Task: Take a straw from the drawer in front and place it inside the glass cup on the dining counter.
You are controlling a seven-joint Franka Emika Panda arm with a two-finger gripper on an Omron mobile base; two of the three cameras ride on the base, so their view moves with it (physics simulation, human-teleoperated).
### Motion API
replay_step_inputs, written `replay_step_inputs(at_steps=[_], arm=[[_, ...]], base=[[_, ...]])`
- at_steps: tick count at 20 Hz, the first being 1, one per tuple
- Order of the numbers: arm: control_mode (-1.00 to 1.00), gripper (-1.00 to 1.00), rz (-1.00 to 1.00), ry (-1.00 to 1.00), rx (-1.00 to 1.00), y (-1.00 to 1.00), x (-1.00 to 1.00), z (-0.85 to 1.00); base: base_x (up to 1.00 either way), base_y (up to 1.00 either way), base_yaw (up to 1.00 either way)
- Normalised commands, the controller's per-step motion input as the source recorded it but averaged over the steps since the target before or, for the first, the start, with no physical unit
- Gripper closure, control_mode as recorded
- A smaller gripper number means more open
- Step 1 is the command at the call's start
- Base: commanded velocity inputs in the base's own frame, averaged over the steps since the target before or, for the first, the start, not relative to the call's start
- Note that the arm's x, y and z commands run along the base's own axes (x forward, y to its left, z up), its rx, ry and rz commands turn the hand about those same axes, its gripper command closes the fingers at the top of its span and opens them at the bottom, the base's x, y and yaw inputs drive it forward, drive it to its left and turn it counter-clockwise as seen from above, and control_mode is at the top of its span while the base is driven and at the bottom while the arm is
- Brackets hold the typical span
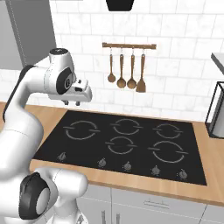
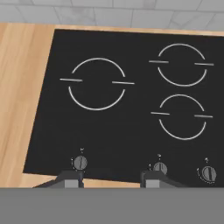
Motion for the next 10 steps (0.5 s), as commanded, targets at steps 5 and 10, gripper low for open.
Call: replay_step_inputs(at_steps=[5, 10], arm=[[1.0, -1.0, 0.0, 0.0, 0.0, 0.0, 0.0, 0.0], [1.0, -1.0, 0.0, 0.0, 0.0, 0.0, 0.0, 0.0]], base=[[-0.22, 0.0, 0.0], [-0.97, -0.02, 0.0]])
